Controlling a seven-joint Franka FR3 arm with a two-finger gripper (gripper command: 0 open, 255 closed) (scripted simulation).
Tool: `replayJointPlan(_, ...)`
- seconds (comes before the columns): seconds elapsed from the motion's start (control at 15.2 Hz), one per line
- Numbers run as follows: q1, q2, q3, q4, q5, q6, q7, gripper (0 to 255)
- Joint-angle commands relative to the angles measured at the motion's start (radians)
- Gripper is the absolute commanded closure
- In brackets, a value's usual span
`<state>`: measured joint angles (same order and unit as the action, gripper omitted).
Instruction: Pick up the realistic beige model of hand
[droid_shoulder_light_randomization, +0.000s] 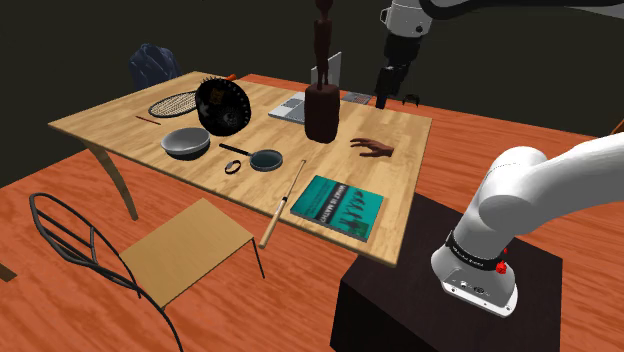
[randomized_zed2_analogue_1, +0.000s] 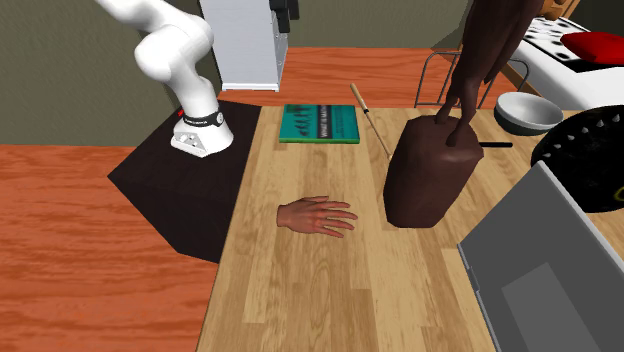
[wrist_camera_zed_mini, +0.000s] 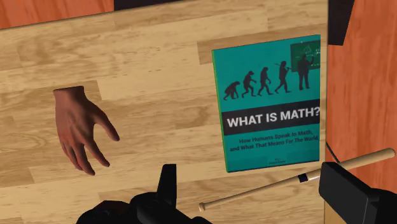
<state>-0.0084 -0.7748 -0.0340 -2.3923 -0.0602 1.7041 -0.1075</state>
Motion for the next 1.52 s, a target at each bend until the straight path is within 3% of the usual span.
replayJointPlan(0.0,0.000,0.000,0.000,0.000,0.000,0.000,0.000,0)
replayJointPlan(0.73,-0.060,0.216,-0.078,-0.136,-0.177,0.361,-0.110,0)
replayJointPlan(1.45,-0.145,0.581,-0.149,-0.092,-0.375,0.716,-0.146,0)
